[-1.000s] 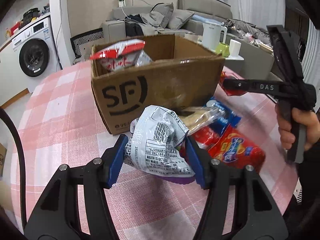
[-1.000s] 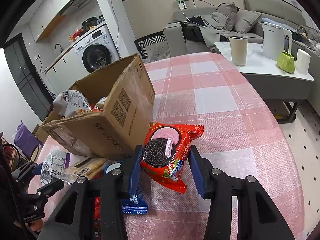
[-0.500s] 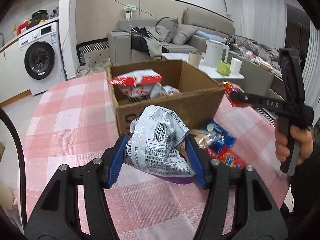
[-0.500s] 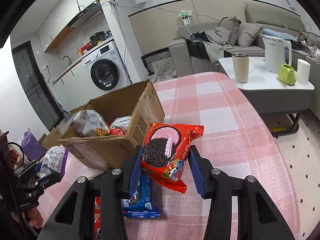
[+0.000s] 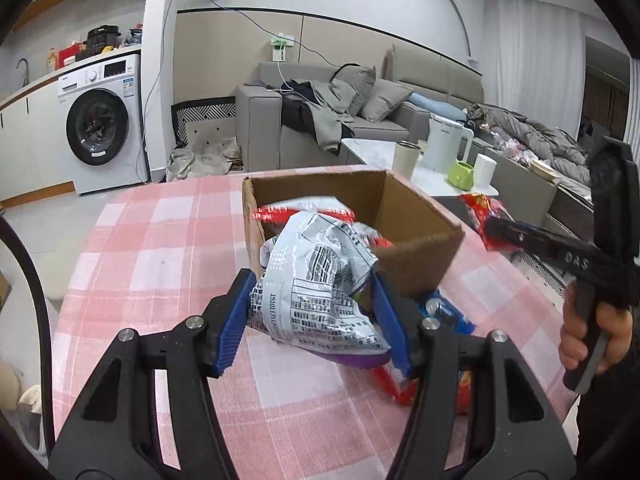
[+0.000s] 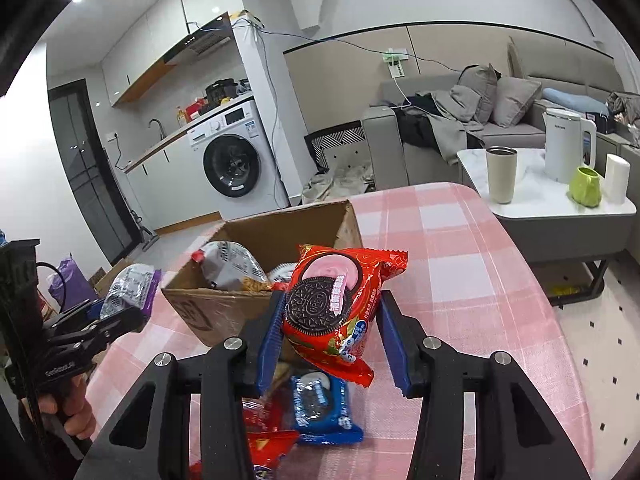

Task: Organize snacks
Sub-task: 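Lift the red Oreo pack with the right tool while the left tool carries the chip bag to the box, then lower both packs into the cardboard box and open both tools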

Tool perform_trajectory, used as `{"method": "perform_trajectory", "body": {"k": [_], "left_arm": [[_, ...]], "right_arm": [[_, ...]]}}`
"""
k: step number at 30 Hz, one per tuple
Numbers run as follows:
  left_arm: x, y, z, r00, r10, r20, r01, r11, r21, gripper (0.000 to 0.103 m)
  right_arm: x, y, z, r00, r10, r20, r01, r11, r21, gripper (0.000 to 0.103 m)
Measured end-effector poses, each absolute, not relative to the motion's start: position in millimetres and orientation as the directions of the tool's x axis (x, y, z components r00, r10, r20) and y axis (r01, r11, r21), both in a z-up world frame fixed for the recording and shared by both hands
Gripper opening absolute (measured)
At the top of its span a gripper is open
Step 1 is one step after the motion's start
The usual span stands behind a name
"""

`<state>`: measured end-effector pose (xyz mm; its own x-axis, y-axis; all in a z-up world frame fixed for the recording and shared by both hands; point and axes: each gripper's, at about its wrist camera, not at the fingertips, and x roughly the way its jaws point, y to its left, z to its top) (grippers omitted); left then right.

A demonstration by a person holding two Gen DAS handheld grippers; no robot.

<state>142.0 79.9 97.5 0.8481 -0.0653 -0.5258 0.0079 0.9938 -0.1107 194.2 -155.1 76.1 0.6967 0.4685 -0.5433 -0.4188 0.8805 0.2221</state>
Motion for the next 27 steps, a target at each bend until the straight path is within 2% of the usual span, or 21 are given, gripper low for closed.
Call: {"method": "perform_trajectory", "body": {"k": [18, 27], "left_arm": [[186, 87, 116, 0.870, -0.042, -0.491, -0.032, 0.989, -0.143, 0.057], [229, 82, 107, 0.853, -0.038, -0.520, -0.036, 0.991, -0.132, 0.057]], "right_arm": [[208, -94, 80, 0.648, 0.518, -0.558, -0.519, 0.837, 0.174, 0.046], [231, -73, 75, 0.623, 0.525, -0.579, -0.537, 0.826, 0.172, 0.046]]}}
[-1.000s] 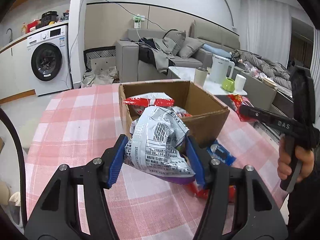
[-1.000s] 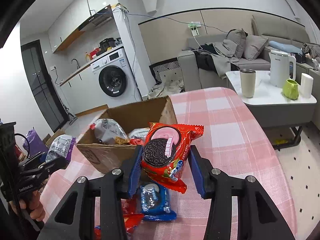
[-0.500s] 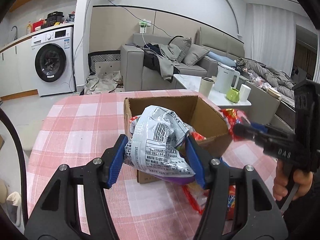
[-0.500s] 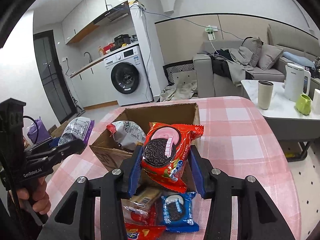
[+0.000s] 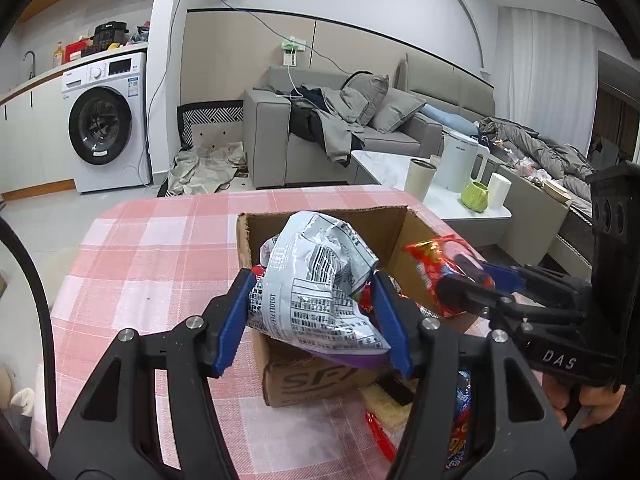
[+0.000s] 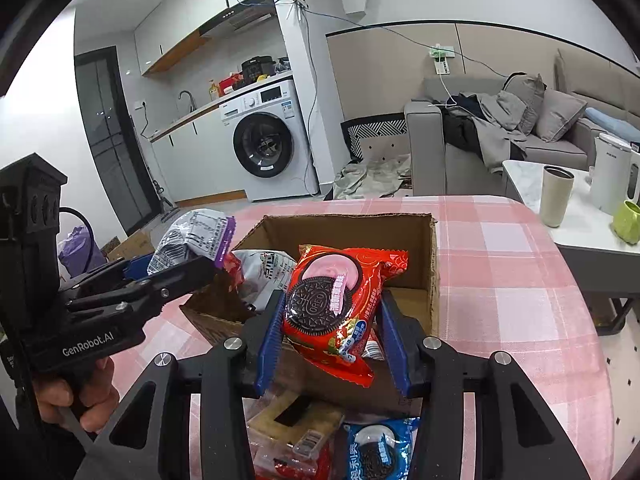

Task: Organize snacks
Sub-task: 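Lower both packs into the cardboard box and open both tools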

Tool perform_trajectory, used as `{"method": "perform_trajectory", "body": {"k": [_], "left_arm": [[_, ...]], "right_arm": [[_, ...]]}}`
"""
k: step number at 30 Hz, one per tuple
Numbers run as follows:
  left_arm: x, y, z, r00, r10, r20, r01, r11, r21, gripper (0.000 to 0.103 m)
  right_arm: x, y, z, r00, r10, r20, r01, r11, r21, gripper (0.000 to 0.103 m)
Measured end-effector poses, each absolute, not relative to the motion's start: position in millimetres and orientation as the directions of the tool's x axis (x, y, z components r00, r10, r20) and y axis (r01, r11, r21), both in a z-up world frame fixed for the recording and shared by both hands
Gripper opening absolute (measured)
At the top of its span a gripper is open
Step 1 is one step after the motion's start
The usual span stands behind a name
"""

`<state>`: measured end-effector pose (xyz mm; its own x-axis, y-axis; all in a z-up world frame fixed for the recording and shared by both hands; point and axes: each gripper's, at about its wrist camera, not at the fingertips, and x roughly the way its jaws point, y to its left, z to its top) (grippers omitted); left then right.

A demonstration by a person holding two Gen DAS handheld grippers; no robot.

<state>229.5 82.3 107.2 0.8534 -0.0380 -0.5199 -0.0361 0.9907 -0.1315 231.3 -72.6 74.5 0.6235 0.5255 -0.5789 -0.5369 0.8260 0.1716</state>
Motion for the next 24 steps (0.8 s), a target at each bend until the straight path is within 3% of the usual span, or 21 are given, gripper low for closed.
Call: {"method": "perform_trajectory", "body": {"k": [8, 15, 24], "left_arm": [[245, 66, 94, 0.854, 0.009, -0.520, -0.036, 0.998, -0.042, 0.057], [255, 67, 93, 0.855, -0.009, -0.518, -0.036, 0.996, -0.076, 0.057], [265, 57, 84, 0.857, 0.010, -0.515, -0.026, 0.999, -0.024, 0.057]], "right_arm": [[240, -61, 64, 0.607, 0.518, -0.603, -0.545, 0.823, 0.159, 0.046], [242, -55, 57, 0.590, 0.508, -0.628, -0.549, 0.822, 0.149, 0.046], [244, -55, 54, 0.549, 0.516, -0.658, -0.551, 0.815, 0.180, 0.046]]}}
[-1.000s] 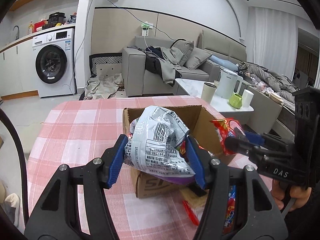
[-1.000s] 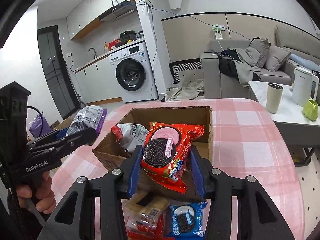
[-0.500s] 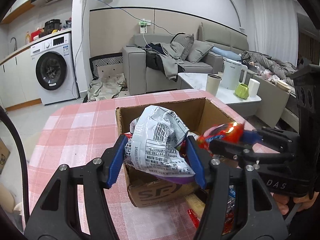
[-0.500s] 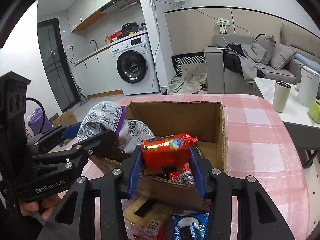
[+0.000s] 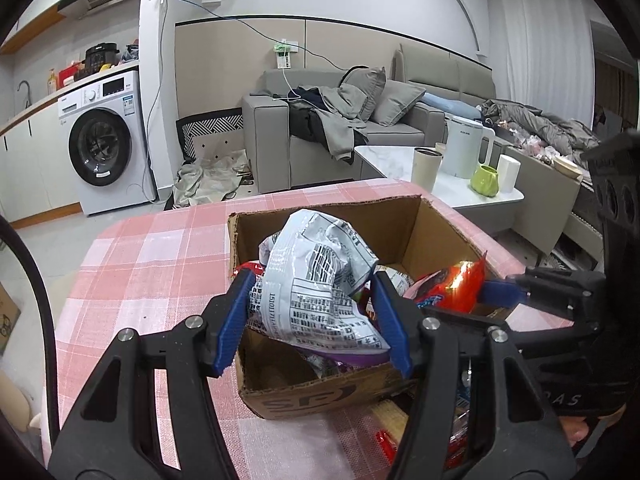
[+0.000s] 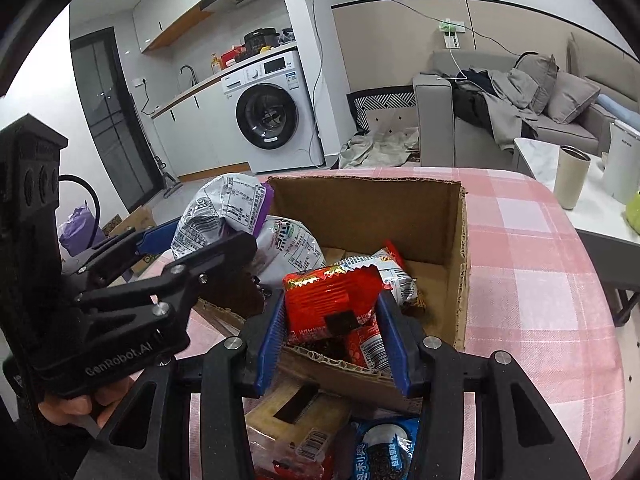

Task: Organize snacks
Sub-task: 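Lower both packs into the cardboard box and open both tools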

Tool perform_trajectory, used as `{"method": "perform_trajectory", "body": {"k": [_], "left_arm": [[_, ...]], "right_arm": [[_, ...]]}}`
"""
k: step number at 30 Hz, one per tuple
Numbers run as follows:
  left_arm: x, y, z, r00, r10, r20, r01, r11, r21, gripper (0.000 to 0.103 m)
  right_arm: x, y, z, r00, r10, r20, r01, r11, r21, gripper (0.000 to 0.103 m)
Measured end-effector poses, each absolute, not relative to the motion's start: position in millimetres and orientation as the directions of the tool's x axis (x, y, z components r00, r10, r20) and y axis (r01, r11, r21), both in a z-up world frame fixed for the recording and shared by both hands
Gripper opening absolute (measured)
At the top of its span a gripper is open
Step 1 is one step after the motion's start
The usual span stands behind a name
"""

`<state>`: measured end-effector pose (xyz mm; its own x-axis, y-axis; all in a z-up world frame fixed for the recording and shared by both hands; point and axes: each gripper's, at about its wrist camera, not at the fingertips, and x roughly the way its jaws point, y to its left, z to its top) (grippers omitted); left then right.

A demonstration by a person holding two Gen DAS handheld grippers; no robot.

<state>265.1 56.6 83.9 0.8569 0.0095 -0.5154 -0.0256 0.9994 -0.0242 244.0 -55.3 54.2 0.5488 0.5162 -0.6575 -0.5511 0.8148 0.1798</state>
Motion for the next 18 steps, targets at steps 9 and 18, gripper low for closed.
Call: {"method": "perform_trajectory", "body": {"k": [9, 18], "left_arm": [[271, 61, 65, 0.826, -0.033, -0.563, 0.005, 0.999, -0.051, 0.056], [274, 67, 60, 0.817, -0.032, -0.575, -0.004, 0.998, -0.060, 0.056]], "right_arm": [[243, -57, 57, 0.584, 0.485, -0.651, -0.543, 0.829, 0.131, 0.046], [244, -68, 61, 0.602, 0.491, -0.630, -0.530, 0.835, 0.145, 0.048]]}}
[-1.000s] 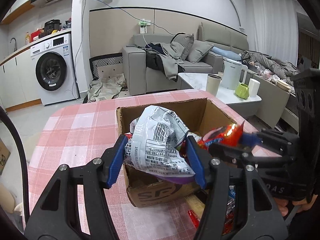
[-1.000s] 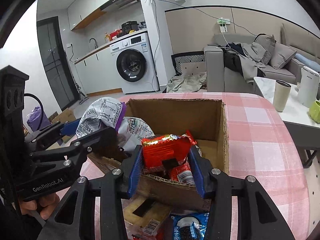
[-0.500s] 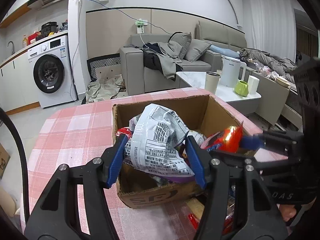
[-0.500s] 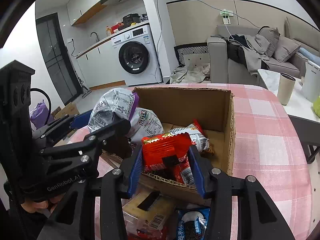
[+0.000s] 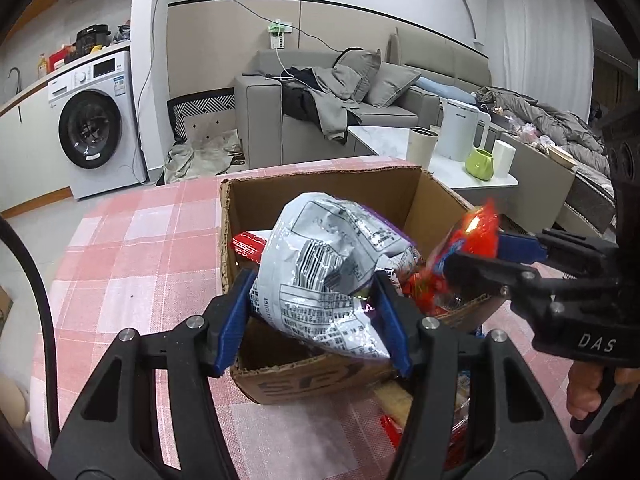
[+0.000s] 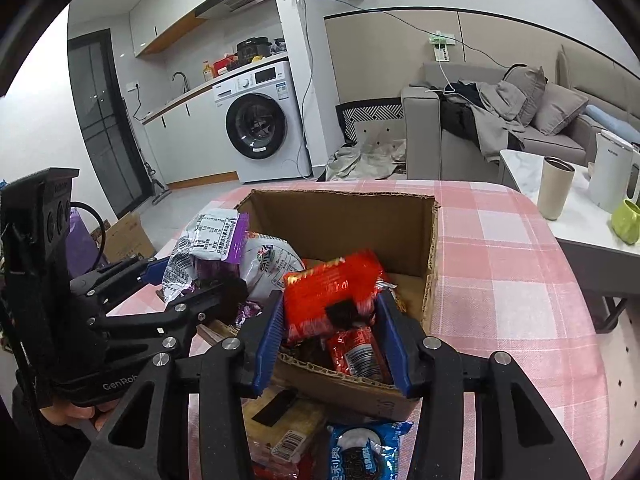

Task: Organize snacks
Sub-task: 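Lower both packs into the cardboard box and open both tools, then withdraw both open tools from the box toward the blue Oreo pack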

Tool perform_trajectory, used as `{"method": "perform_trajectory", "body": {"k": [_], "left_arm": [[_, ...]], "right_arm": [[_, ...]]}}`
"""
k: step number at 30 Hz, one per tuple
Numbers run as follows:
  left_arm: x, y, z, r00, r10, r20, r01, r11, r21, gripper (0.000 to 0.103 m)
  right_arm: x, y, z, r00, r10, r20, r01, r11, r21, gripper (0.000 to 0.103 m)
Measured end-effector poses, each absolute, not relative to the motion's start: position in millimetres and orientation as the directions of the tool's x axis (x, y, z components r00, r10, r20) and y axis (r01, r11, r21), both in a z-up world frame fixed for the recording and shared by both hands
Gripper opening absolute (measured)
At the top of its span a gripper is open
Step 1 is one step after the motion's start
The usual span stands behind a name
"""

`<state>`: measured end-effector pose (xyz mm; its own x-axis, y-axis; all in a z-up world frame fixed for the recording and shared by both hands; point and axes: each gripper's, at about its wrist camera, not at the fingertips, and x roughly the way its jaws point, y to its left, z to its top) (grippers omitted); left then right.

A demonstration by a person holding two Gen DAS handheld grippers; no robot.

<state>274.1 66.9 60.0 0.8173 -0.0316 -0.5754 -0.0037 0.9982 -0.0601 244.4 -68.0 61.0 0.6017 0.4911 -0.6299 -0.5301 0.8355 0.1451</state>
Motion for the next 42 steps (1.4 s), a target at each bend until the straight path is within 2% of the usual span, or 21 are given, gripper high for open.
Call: {"method": "perform_trajectory", "body": {"k": [4, 7, 11, 13, 19, 25, 32, 42], "left_arm": [[269, 66, 65, 0.820, 0.001, -0.573, -0.018, 1.000, -0.024, 0.061], [261, 60, 70, 0.828, 0.017, -0.561, -0.020, 1.000, 0.000, 0.082], [247, 57, 76, 0.835, 0.031, -0.549, -0.028, 1.000, 0.015, 0.090], [239, 58, 78, 0.835, 0.029, -0.549, -0.035, 0.999, -0.001, 0.103], [210, 68, 80, 0.838, 0.010, -0.546, -0.055, 0.996, -0.066, 0.102], [176, 69, 79, 0.841, -0.005, -0.541, -0.055, 0.994, -0.094, 0.102], [154, 58, 79, 0.837, -0.005, -0.548, -0.043, 0.996, -0.076, 0.102], [145, 53, 59, 0.806, -0.002, -0.592, -0.055, 0.995, -0.078, 0.102]], "right_arm": [[239, -72, 69, 0.622, 0.497, -0.605, -0.535, 0.834, 0.135, 0.053], [233, -79, 77, 0.647, 0.494, -0.582, -0.532, 0.838, 0.120, 0.070], [223, -93, 83, 0.667, 0.495, -0.556, -0.522, 0.844, 0.126, 0.093], [219, -99, 83, 0.666, 0.495, -0.557, -0.514, 0.847, 0.138, 0.100], [203, -119, 81, 0.659, 0.511, -0.552, -0.505, 0.844, 0.180, 0.103], [187, -129, 74, 0.672, 0.480, -0.564, -0.493, 0.858, 0.142, 0.103], [183, -140, 73, 0.651, 0.482, -0.586, -0.484, 0.859, 0.168, 0.103], [183, -144, 62, 0.616, 0.441, -0.653, -0.488, 0.864, 0.124, 0.103]]}}
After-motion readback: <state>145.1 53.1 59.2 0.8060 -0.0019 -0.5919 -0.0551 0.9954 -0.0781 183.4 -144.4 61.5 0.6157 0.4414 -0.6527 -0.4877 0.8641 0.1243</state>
